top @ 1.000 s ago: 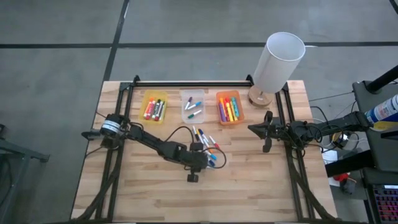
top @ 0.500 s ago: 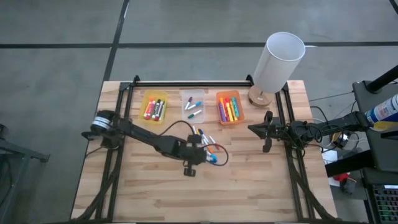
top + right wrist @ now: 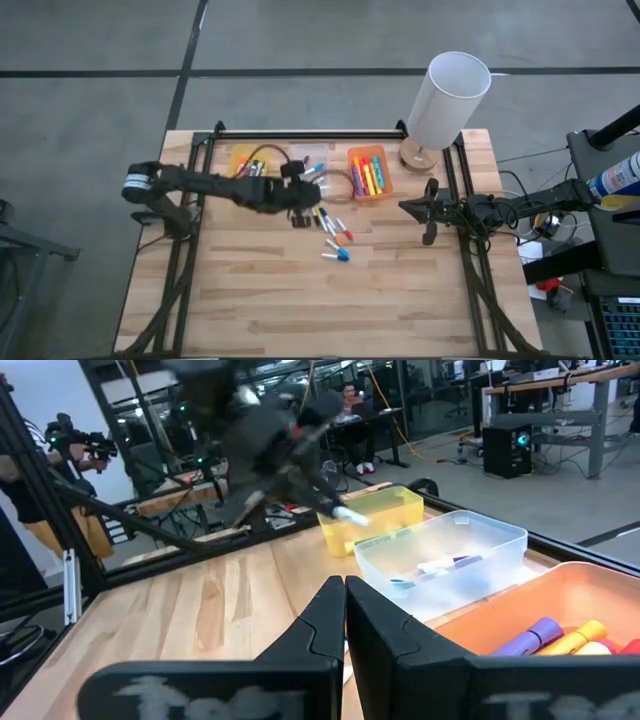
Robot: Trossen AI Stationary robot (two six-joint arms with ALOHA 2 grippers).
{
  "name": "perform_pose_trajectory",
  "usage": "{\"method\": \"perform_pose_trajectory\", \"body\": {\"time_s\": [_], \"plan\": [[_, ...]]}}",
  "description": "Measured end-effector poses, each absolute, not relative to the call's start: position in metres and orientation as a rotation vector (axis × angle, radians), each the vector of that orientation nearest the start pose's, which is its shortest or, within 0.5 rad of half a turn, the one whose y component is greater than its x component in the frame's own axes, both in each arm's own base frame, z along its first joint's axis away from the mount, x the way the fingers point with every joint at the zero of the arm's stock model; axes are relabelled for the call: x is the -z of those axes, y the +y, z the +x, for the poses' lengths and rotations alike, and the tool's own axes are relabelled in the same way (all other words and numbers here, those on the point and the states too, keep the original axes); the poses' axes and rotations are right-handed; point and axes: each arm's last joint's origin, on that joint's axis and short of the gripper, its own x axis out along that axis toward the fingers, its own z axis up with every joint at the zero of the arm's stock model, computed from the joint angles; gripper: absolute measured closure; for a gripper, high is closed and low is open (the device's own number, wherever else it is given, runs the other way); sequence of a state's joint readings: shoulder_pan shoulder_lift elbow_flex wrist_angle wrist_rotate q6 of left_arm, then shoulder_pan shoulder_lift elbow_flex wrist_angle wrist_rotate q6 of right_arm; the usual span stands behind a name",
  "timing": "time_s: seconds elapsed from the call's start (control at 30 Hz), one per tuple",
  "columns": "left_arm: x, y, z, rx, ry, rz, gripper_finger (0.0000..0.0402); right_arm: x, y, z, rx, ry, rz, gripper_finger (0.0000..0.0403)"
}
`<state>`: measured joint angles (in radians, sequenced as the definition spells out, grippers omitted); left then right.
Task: Pick & Place Markers
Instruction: Put the small purple highlighter pen into the transparent bin
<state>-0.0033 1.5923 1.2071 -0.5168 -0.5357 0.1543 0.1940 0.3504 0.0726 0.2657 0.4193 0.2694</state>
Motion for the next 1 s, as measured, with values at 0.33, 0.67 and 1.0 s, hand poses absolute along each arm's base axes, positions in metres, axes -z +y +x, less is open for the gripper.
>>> {"method": "perform_pose_trajectory", "body": {"time_s": [0.33, 0.67, 1.0], "plan": [[-0.236, 0.101, 0.322, -0.427, 1.001, 0.106, 0.0366, -0.183, 0.011, 0.118, 0.226, -0.019, 0.264, 0.0394], [-0.205, 0.141, 0.324, -0.397, 1.006, -0.056, 0.0366, -0.183, 0.011, 0.118, 0.225, -0.019, 0.264, 0.0394], [-0.172, 0.147, 0.331, -0.383, 1.096, -0.066, 0.0365, -0.183, 0.011, 0.118, 0.225, -0.019, 0.264, 0.0394]]}}
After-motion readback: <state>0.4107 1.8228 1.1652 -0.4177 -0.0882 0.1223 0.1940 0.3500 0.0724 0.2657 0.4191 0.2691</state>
